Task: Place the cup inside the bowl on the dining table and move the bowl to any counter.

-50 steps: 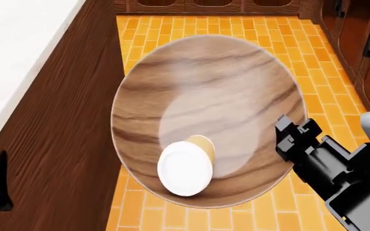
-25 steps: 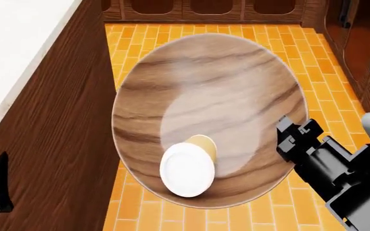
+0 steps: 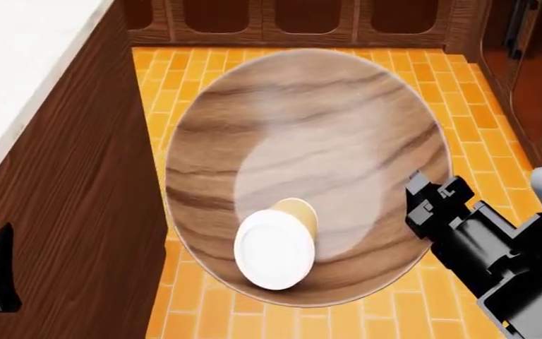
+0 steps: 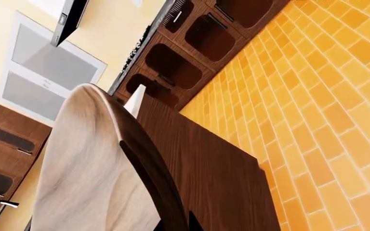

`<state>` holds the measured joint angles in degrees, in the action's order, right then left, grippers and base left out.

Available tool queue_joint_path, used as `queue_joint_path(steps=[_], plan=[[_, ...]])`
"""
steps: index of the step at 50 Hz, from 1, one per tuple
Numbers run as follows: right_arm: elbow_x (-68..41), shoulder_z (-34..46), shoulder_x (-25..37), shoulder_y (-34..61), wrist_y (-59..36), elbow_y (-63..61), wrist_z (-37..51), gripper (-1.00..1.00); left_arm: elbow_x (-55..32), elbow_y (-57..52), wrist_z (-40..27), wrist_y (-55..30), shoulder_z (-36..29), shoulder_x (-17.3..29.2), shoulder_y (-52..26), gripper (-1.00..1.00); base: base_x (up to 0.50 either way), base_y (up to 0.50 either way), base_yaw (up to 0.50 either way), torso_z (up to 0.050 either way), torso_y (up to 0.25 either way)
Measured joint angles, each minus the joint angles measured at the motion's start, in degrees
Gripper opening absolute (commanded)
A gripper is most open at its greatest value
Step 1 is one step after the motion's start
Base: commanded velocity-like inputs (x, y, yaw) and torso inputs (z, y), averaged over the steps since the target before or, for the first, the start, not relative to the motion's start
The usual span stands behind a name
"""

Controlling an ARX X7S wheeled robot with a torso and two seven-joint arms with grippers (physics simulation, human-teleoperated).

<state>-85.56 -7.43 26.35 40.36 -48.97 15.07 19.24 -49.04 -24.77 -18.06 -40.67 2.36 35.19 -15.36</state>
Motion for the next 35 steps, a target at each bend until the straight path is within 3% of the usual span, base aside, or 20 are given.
queue_joint_path(steps=[26,35], plan=[[-0.08,0.68,-0.21,0.48,0.04,0.85,-0.12,-1.0,-0.19,0.08,-0.09,0.28,-0.02,0.16,0.07,1.0,0.5,-0.22,0.0,0.0,0.002],[0.01,0.67,-0.18,0.32,0.3,0.86,-0.24,-1.0,-0.25,0.06,-0.18,0.32,-0.11,0.18,0.08,1.0,0.5,-0.06,0.0,0.001,0.001]])
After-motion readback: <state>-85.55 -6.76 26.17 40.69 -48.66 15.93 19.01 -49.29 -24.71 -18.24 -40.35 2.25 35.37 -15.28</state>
